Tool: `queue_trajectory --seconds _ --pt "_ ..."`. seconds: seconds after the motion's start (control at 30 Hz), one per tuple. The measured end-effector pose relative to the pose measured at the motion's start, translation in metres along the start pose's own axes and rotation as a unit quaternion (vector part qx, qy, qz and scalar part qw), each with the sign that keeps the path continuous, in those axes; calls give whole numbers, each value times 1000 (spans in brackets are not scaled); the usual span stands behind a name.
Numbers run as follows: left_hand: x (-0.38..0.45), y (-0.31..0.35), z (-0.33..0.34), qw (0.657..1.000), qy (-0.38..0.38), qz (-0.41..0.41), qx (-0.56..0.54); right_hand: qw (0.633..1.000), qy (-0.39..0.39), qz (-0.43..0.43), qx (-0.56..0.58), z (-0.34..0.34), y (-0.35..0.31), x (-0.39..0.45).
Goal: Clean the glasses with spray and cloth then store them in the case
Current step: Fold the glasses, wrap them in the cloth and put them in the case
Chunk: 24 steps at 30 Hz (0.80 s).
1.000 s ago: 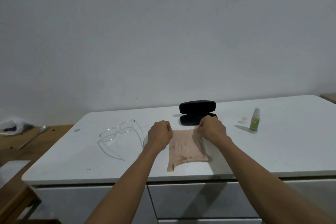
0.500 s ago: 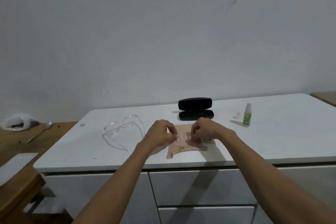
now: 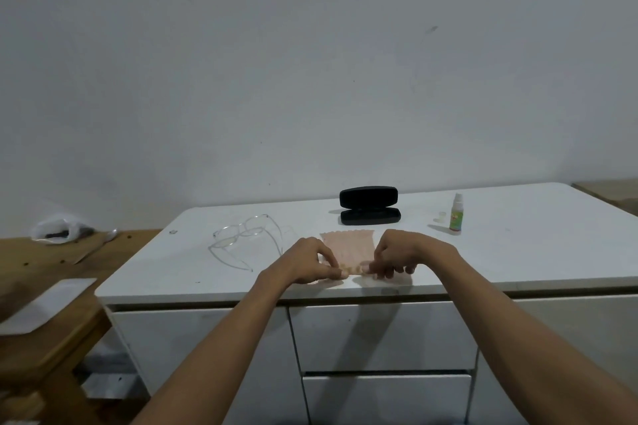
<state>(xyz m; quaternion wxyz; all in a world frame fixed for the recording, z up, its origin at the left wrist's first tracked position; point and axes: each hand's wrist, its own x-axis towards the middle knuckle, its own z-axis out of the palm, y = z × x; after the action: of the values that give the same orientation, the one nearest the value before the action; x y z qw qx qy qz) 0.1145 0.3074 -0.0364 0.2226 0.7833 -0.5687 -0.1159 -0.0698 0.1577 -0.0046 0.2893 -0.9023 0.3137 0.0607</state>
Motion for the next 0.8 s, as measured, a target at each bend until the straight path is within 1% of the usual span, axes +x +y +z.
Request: queue_trajectory --seconds 0.13,0.23,0.3,0.37,0.47,0.63,0.8 --pt "-1 1 4 999 46 -11 -7 994 106 -18 1 8 4 7" --pt "0 2 9 997 75 -12 -3 989 144 -27 -27 19 2 17" --pt "1 2 10 997 79 -16 -2 991 130 -17 -32 25 0 22" --pt "3 0 10 998 63 -18 -2 994 102 -7 -27 24 1 25" --pt "5 -6 8 999 49 1 7 996 71 2 -46 16 4 25" --pt "6 -17 9 997 71 22 6 995 73 -6 -61 7 3 23" --pt "2 -20 7 997 29 31 65 997 33 -9 -75 7 2 15"
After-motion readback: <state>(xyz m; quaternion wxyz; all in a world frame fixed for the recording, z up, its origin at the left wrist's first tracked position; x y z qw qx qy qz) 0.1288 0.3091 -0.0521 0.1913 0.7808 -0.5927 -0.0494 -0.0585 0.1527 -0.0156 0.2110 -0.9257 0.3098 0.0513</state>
